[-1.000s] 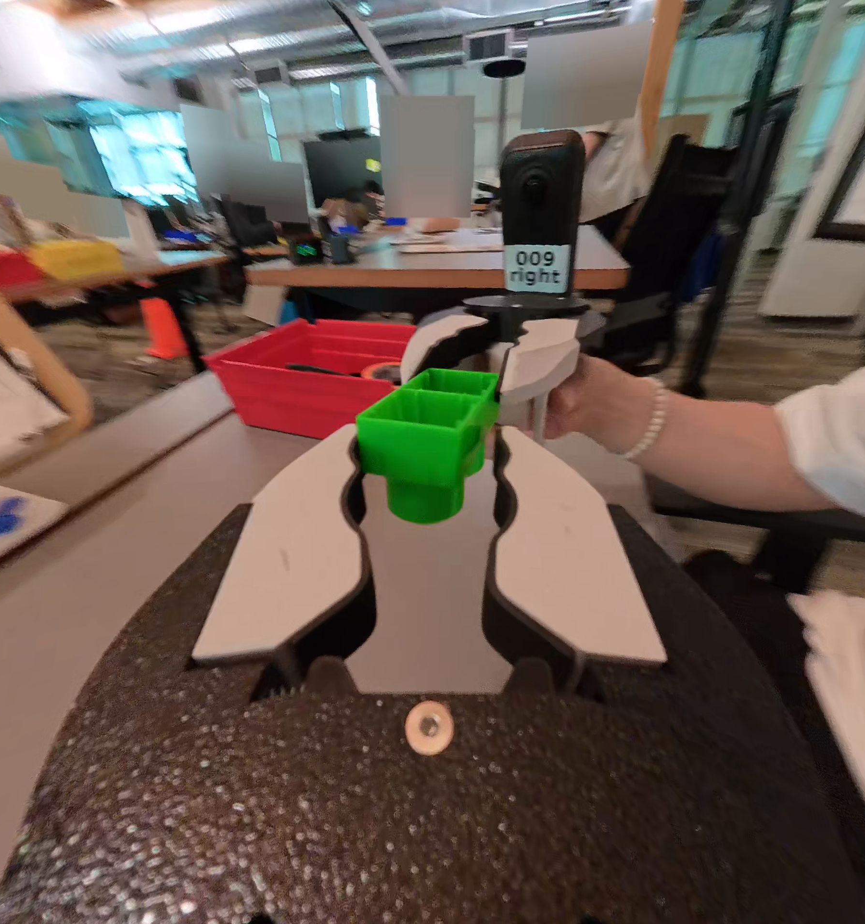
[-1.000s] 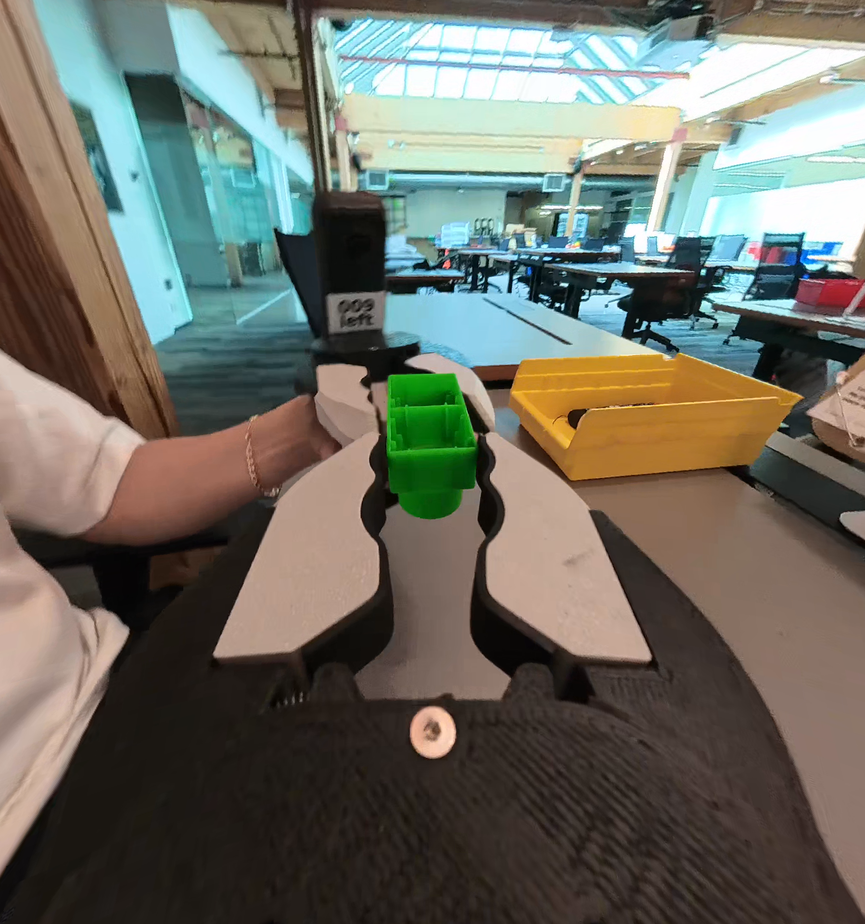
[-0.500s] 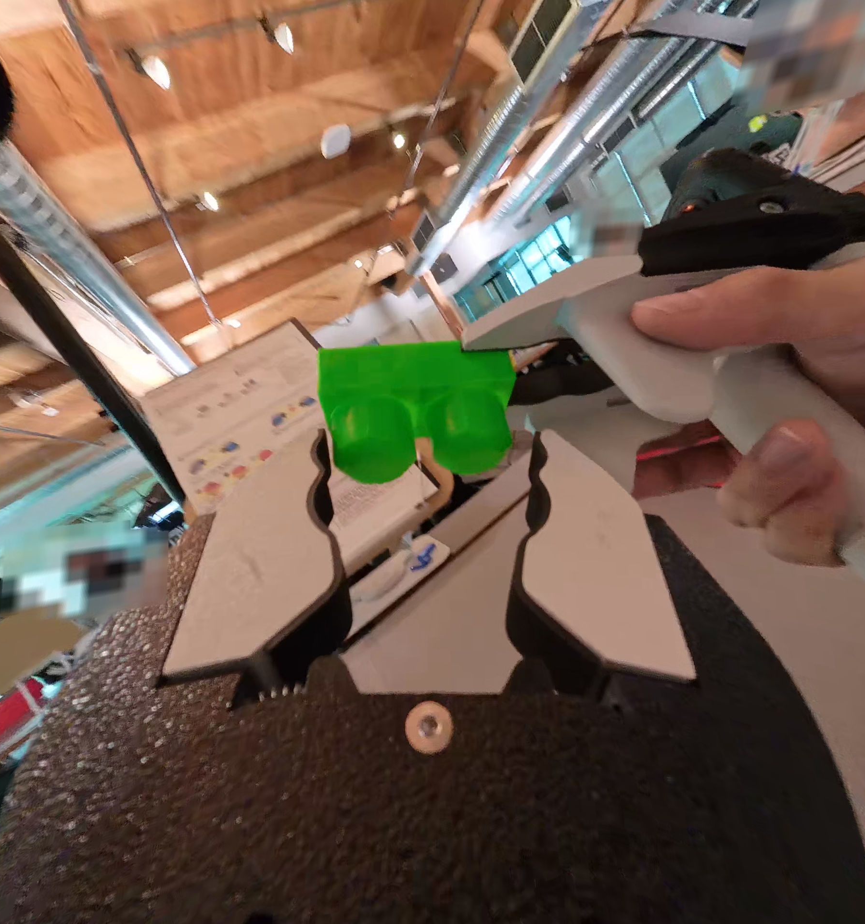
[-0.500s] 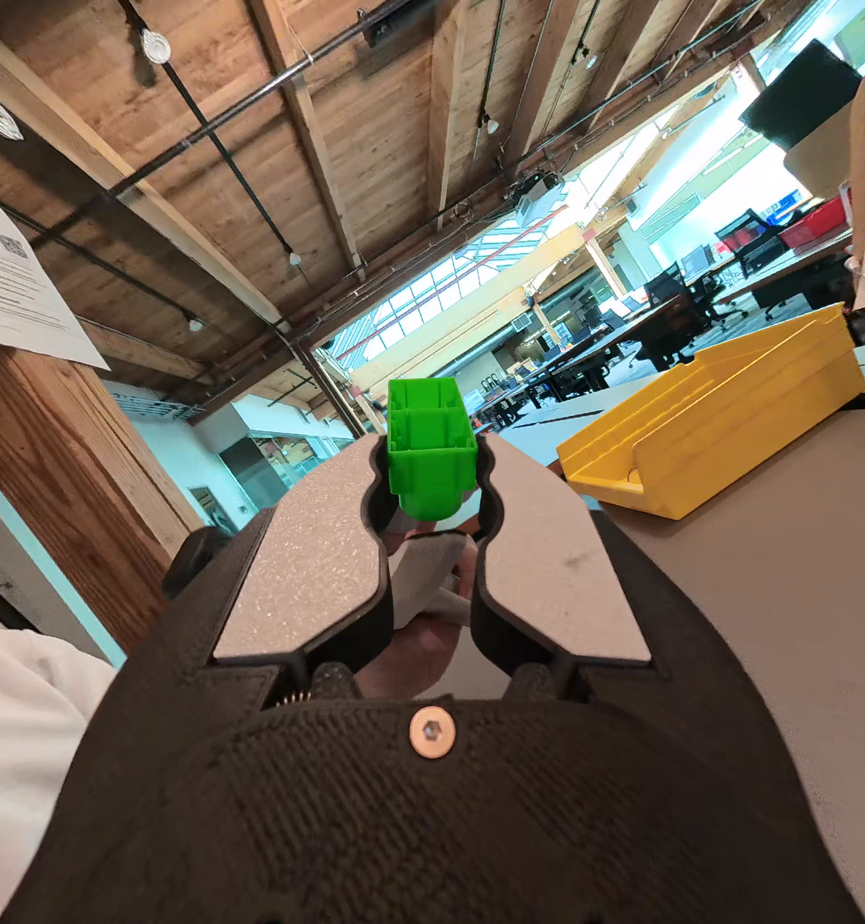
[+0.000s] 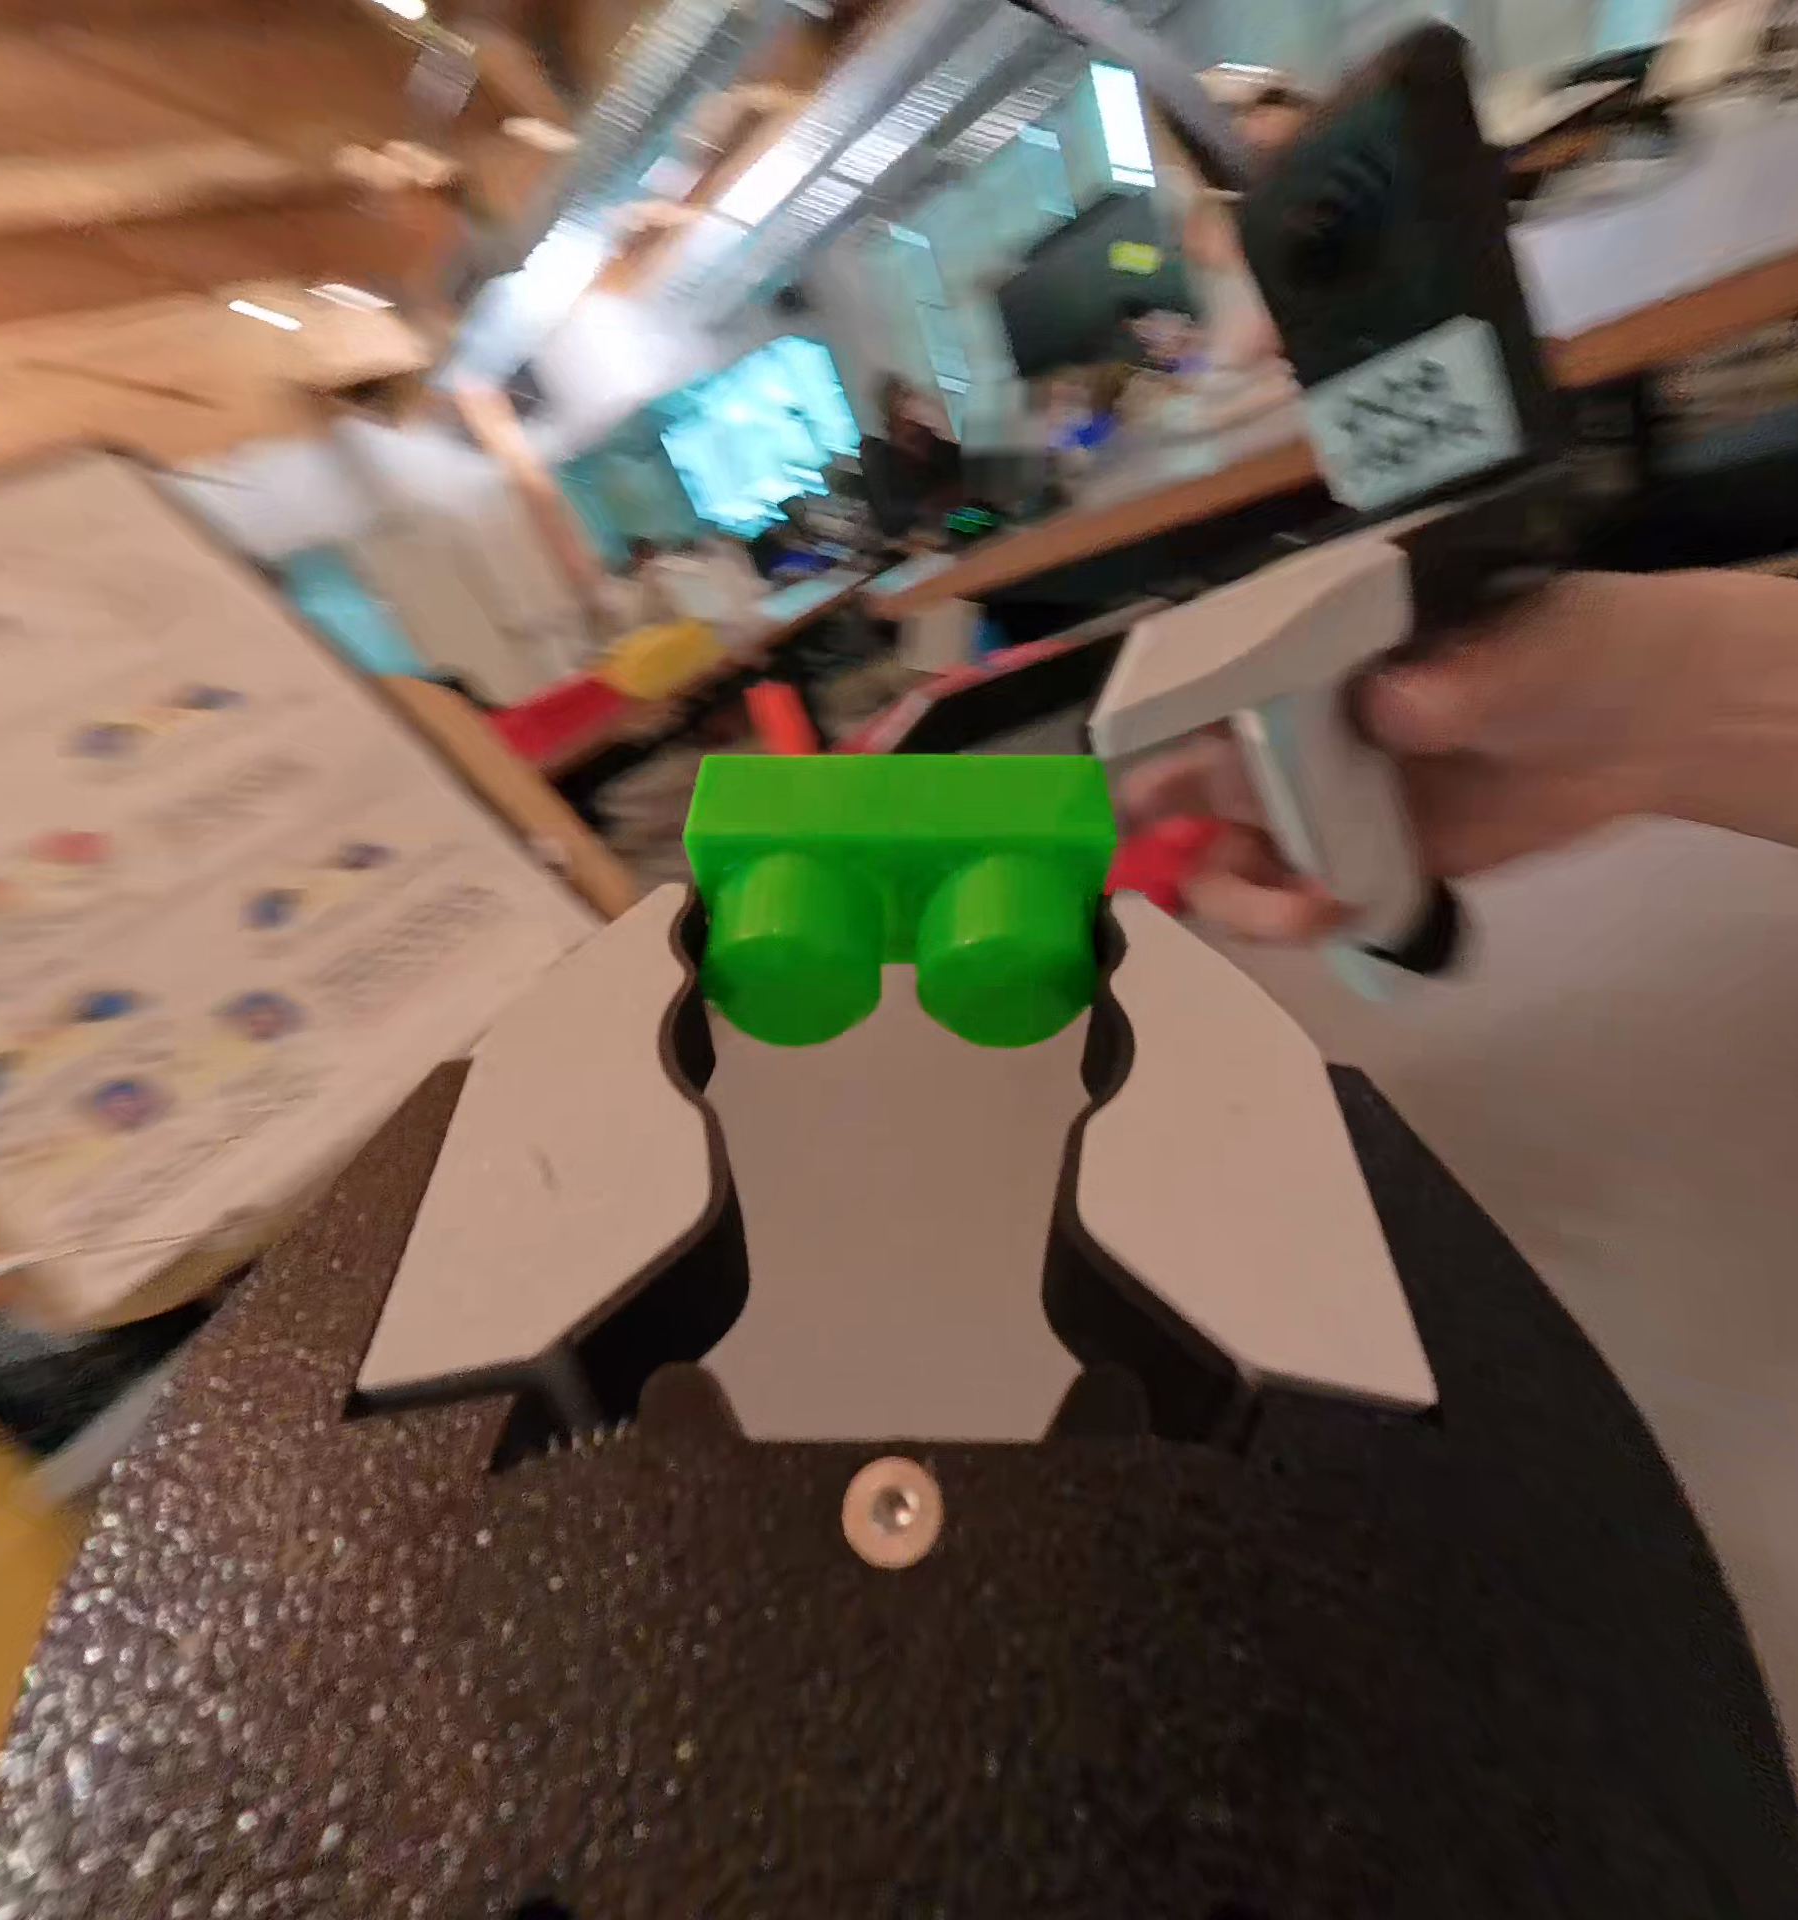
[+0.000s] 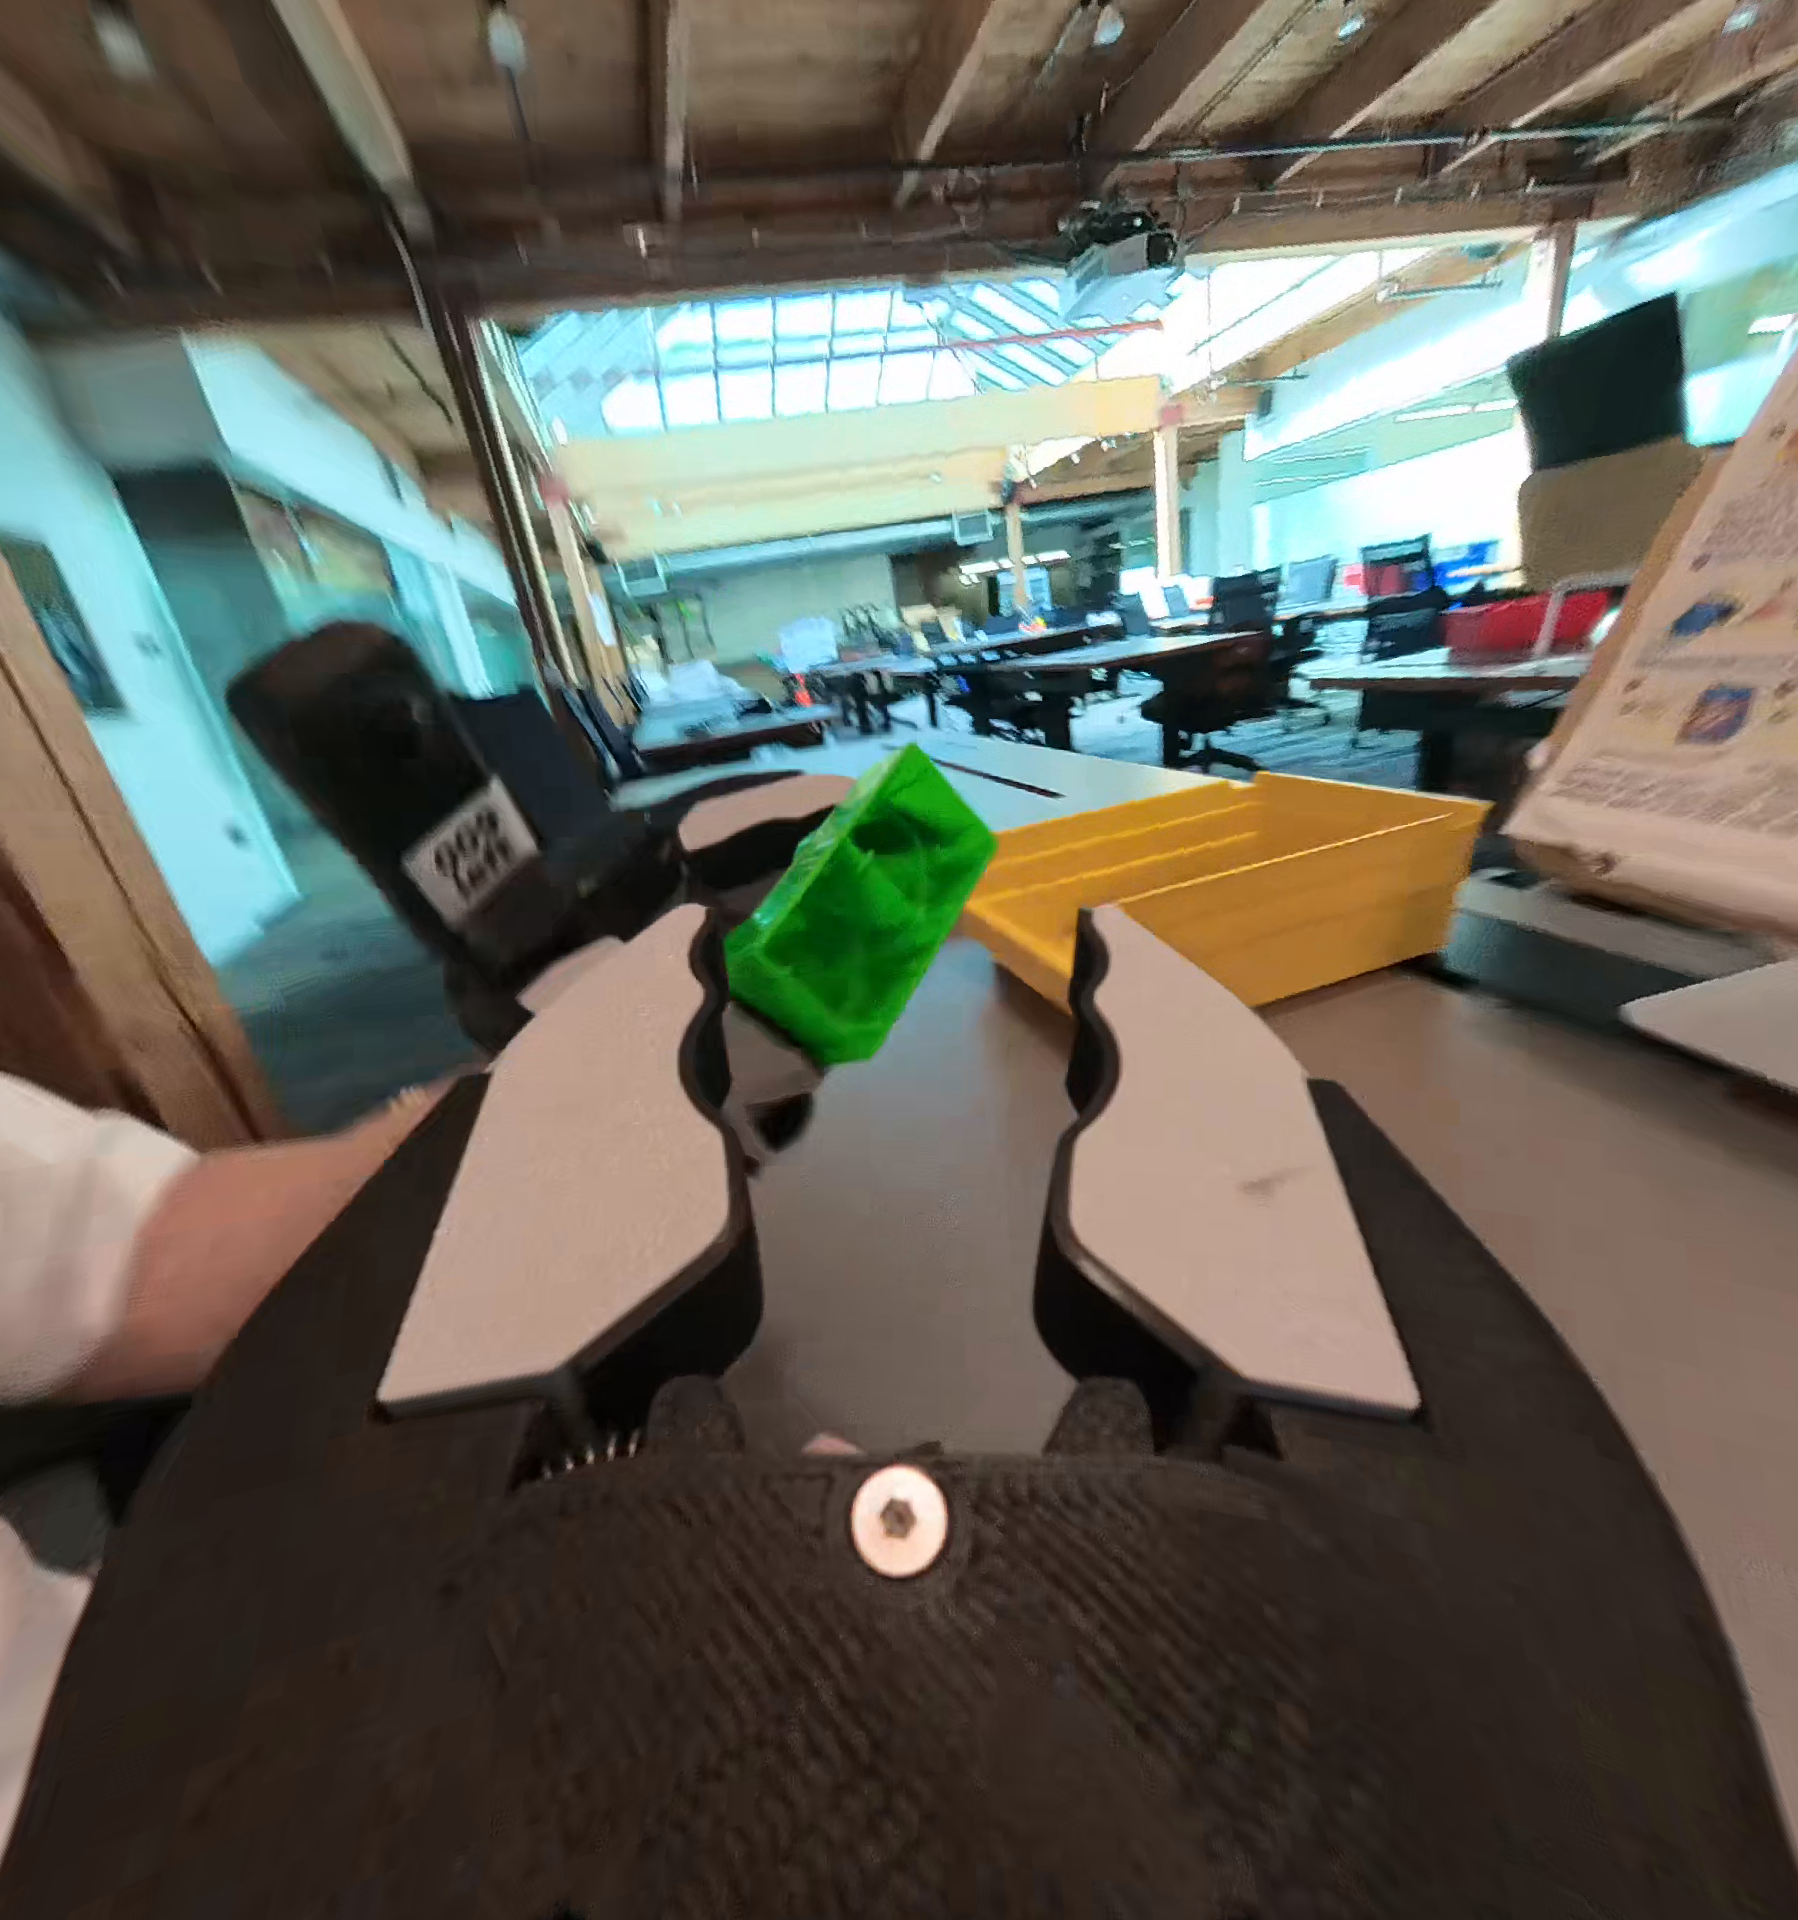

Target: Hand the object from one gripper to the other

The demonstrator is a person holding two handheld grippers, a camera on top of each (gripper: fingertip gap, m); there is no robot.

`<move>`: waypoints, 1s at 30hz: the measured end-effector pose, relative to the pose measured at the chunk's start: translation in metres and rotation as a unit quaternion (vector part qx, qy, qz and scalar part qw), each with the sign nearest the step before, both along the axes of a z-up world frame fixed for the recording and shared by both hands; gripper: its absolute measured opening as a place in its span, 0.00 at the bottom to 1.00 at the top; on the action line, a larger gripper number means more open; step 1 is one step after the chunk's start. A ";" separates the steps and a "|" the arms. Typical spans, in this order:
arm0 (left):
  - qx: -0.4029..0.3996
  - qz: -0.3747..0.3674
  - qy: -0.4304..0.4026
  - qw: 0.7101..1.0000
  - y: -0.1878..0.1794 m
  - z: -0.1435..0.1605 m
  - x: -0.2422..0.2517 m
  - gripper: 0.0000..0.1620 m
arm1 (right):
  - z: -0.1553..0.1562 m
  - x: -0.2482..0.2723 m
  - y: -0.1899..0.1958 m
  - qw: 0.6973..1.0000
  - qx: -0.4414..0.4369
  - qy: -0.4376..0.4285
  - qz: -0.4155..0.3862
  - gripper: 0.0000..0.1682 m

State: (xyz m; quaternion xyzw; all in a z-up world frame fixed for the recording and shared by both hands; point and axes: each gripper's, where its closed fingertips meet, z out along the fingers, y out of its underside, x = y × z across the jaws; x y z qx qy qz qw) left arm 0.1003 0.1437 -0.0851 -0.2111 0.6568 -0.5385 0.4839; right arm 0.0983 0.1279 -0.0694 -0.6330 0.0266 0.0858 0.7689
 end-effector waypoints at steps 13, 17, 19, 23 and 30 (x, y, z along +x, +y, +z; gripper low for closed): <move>0.014 -0.230 0.194 0.954 -0.026 -0.044 -0.041 0.43 | -0.031 -0.048 -0.002 0.970 -0.087 -0.207 0.096 0.48; 0.014 -0.256 0.195 0.947 -0.031 -0.044 -0.049 0.43 | -0.039 -0.049 -0.002 0.968 -0.102 -0.200 0.111 0.47; 0.013 -0.254 0.199 0.946 -0.030 -0.045 -0.048 0.43 | -0.041 -0.053 -0.003 0.965 -0.103 -0.208 0.119 0.41; 0.024 -0.251 0.206 0.946 -0.028 -0.051 -0.048 0.43 | -0.046 -0.054 -0.001 0.961 -0.116 -0.219 0.119 0.39; -0.057 -0.185 0.124 0.973 -0.014 -0.020 -0.029 0.49 | -0.020 -0.028 -0.002 0.984 -0.070 -0.150 0.061 0.39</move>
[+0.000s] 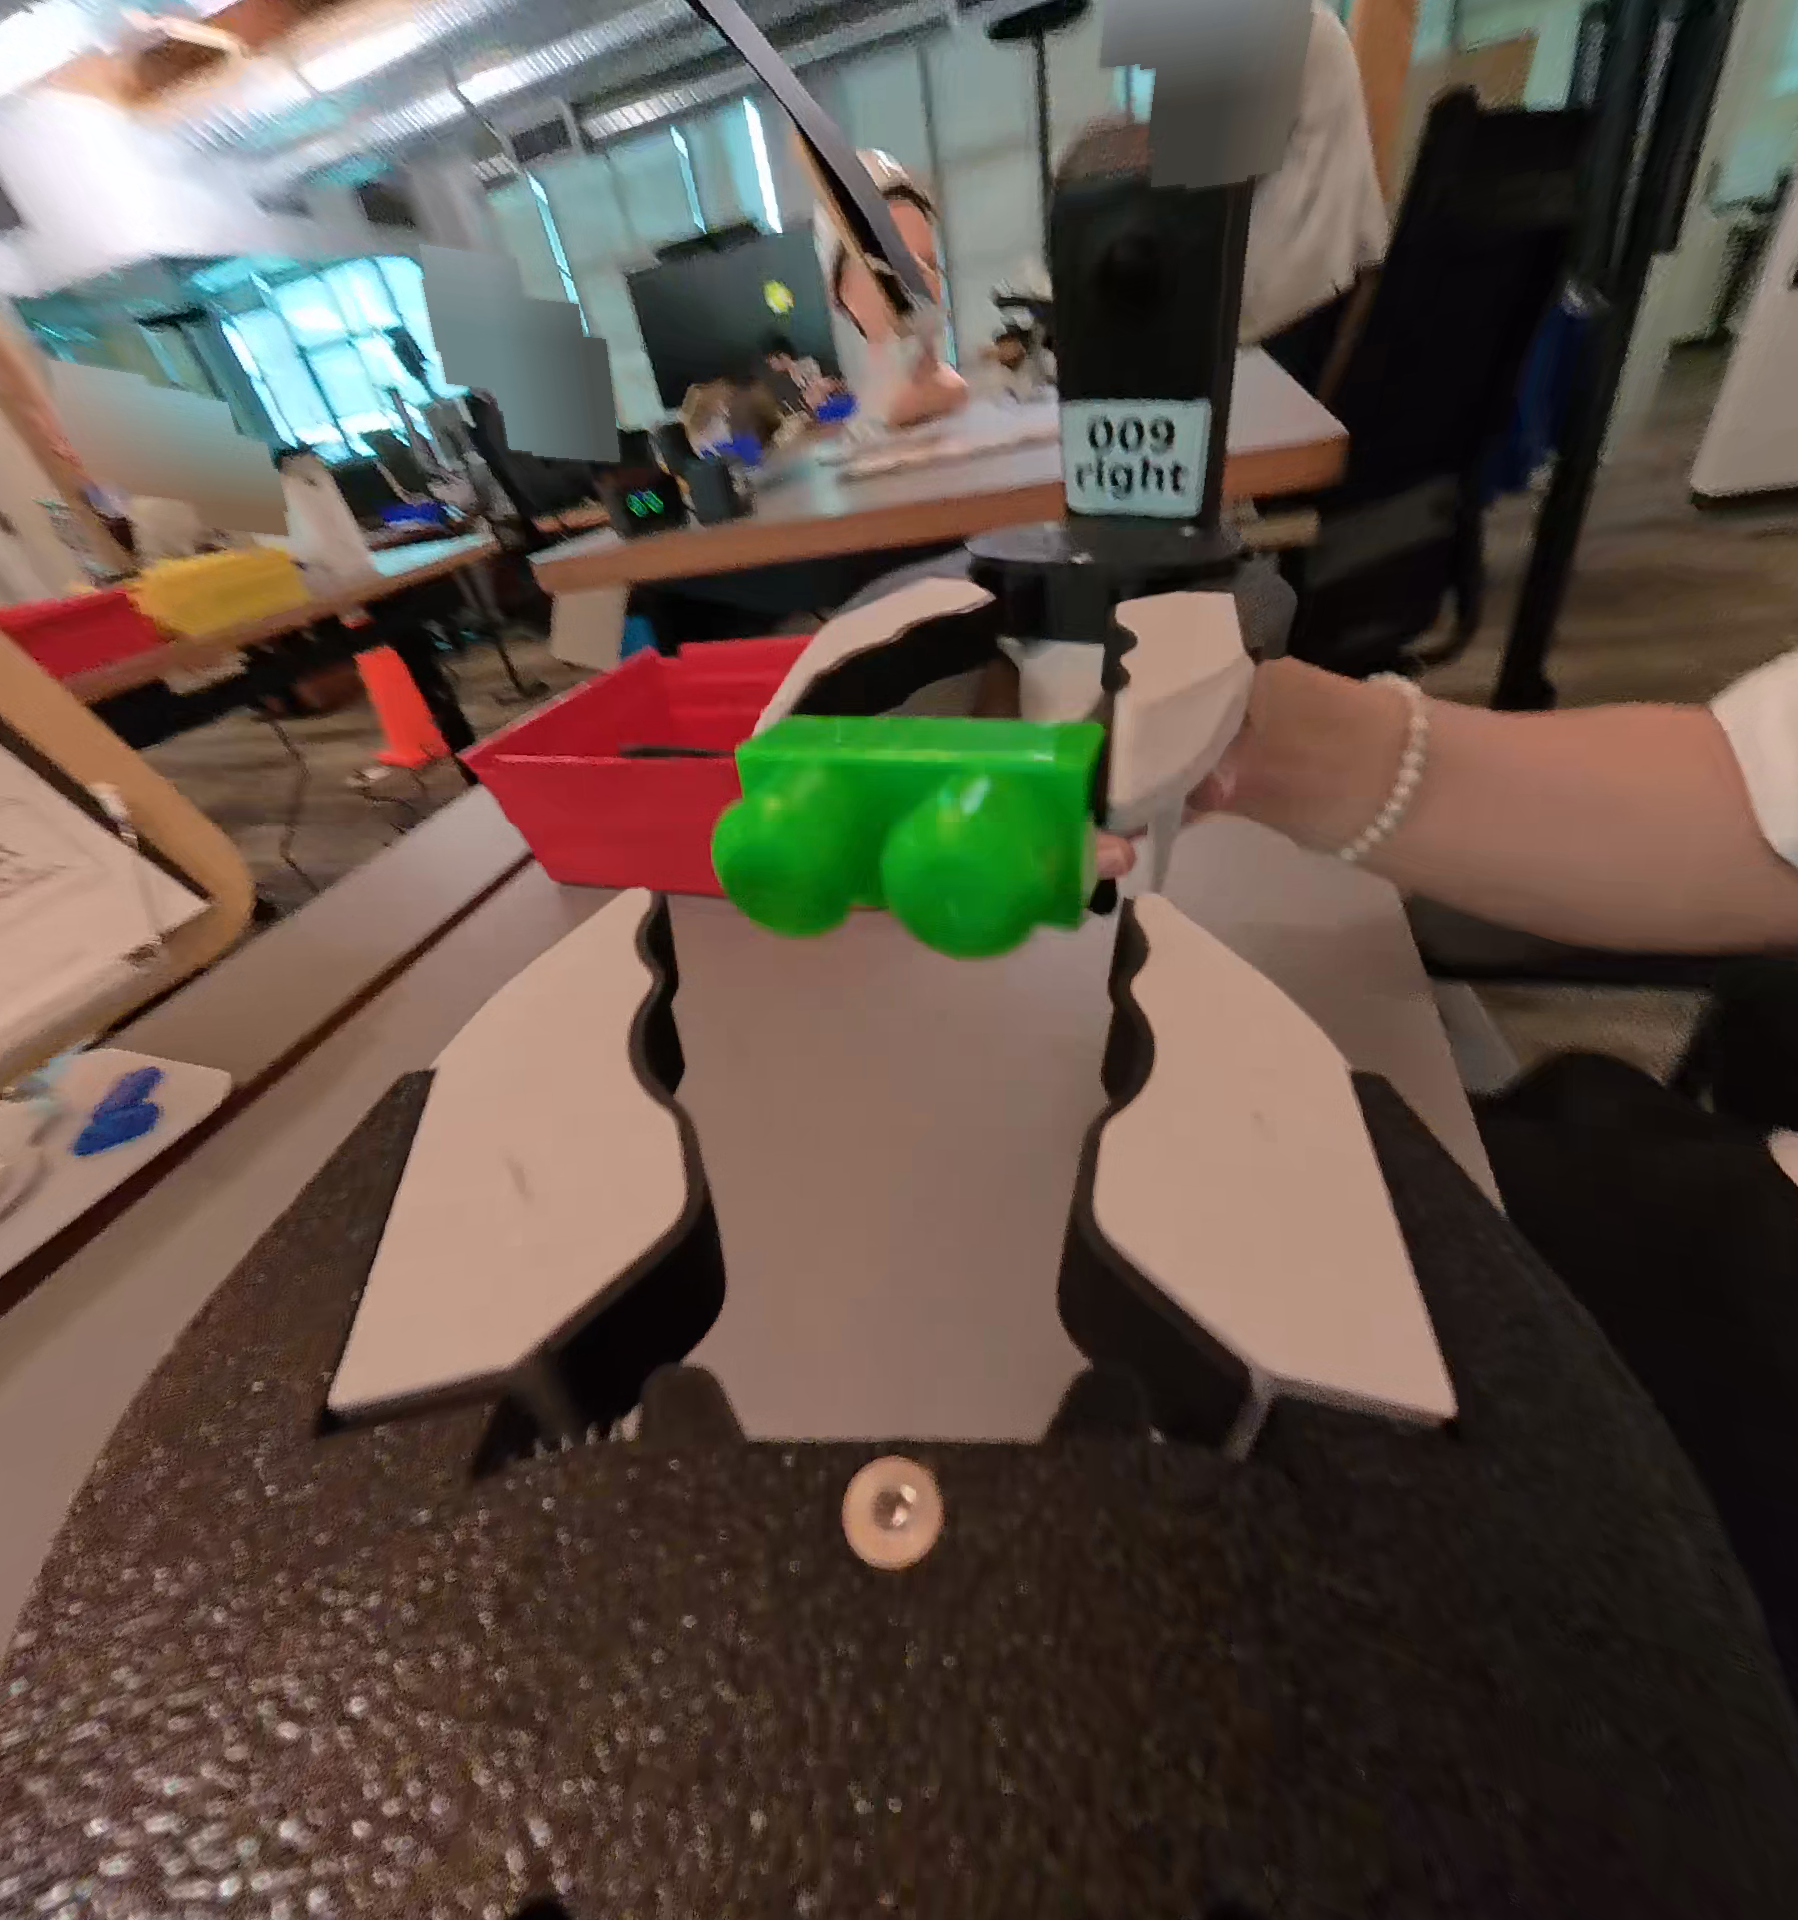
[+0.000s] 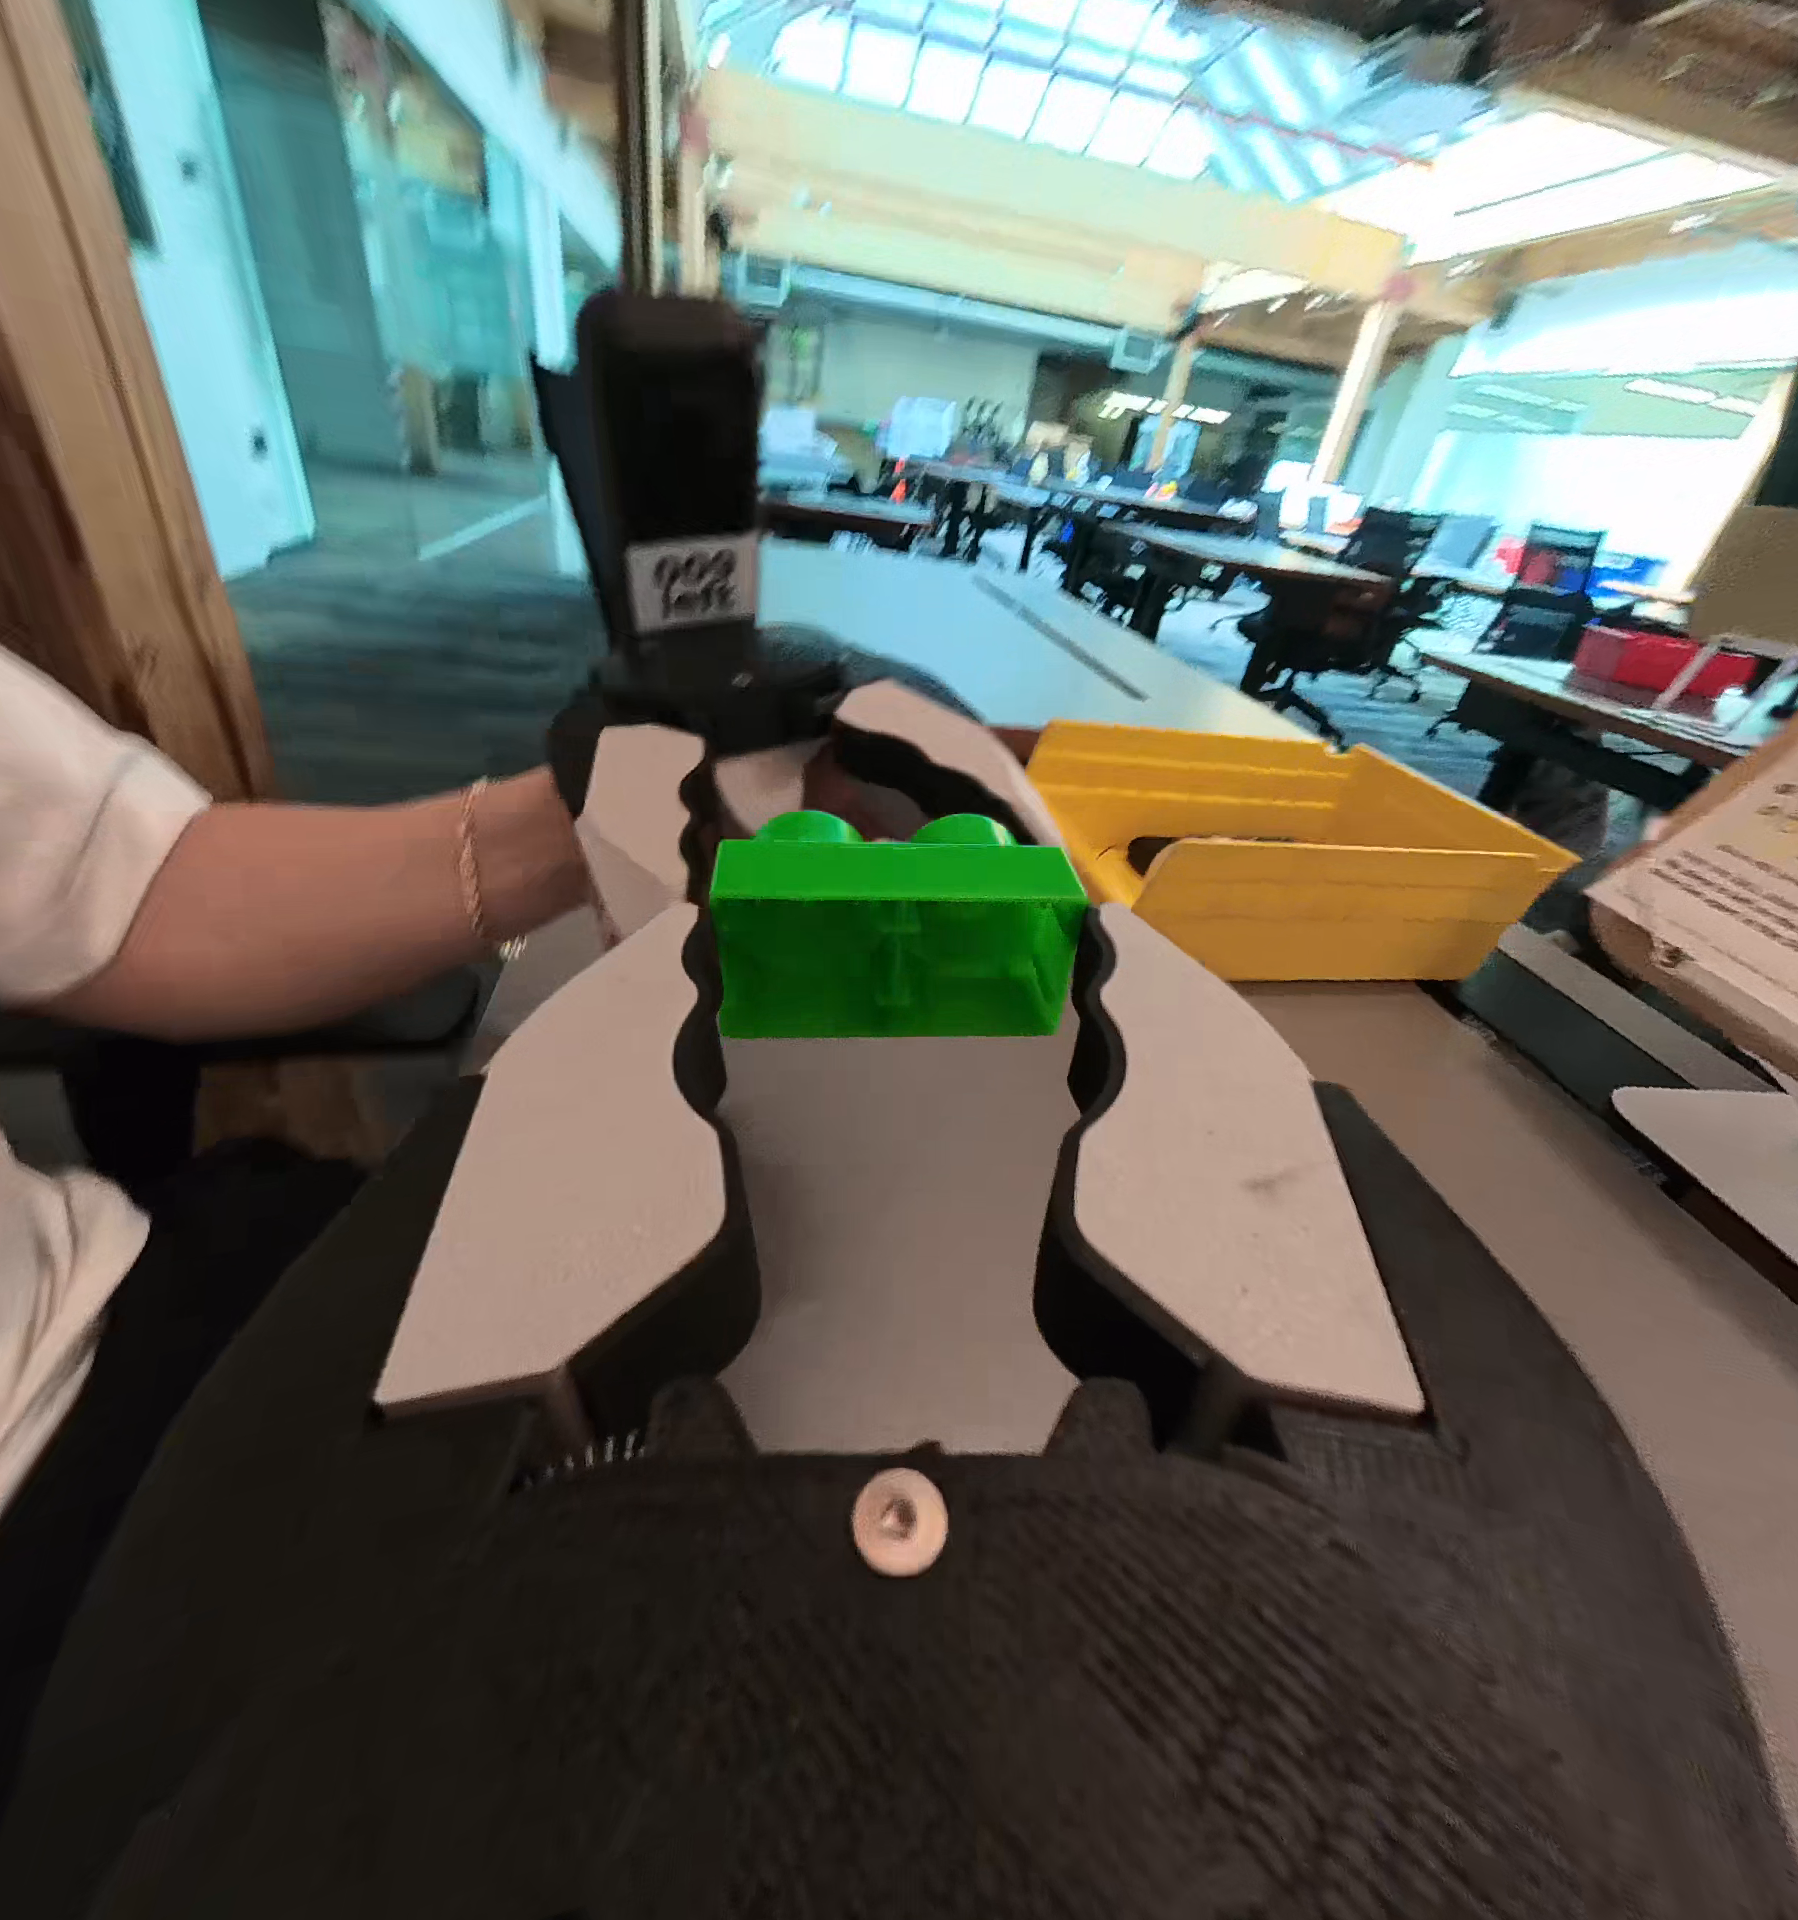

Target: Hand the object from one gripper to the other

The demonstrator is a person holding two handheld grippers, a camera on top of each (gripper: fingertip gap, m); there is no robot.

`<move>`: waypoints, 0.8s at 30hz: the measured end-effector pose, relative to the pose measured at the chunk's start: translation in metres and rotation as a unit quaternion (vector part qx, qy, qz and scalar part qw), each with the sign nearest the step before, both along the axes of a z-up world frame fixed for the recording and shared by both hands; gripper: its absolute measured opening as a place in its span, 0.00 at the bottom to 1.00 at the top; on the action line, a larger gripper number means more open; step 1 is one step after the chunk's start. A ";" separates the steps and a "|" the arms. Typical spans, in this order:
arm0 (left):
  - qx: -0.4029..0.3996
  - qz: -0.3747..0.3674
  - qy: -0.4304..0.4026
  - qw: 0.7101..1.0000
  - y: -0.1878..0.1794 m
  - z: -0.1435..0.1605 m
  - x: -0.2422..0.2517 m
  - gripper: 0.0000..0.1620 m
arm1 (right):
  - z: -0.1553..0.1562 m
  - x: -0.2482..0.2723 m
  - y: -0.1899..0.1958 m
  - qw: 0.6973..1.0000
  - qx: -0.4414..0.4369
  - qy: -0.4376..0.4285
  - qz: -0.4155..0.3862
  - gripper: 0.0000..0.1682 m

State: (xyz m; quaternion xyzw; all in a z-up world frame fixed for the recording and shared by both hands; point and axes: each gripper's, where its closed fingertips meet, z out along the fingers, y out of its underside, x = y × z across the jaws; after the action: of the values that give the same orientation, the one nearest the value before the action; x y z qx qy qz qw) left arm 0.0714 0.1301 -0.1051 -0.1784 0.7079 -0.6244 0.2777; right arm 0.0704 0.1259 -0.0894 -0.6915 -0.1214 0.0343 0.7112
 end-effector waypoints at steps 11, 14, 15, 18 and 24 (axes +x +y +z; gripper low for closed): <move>0.129 0.200 -0.308 0.921 -0.002 0.028 0.014 0.44 | 0.028 0.018 0.000 0.966 0.107 0.233 0.017 0.39; 0.152 0.262 -0.361 0.882 0.003 0.034 0.015 0.38 | 0.030 0.011 0.005 0.951 0.114 0.286 0.043 0.39; 0.151 0.274 -0.372 0.874 0.004 0.035 0.015 0.36 | 0.031 0.008 0.007 0.944 0.117 0.303 0.051 0.39; 0.140 0.318 -0.401 0.848 0.013 0.042 0.011 0.29 | 0.029 0.002 0.013 0.933 0.119 0.332 0.066 0.39; 0.150 0.273 -0.359 0.880 0.008 0.033 0.016 0.28 | 0.024 0.007 0.009 0.956 0.096 0.274 0.044 0.41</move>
State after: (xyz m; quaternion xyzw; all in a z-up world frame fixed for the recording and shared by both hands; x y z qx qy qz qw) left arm 0.0872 0.1381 -0.0716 -0.0841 0.5681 -0.4313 0.6958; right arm 0.0776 0.1344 -0.0658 -0.5779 0.0451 0.2419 0.7782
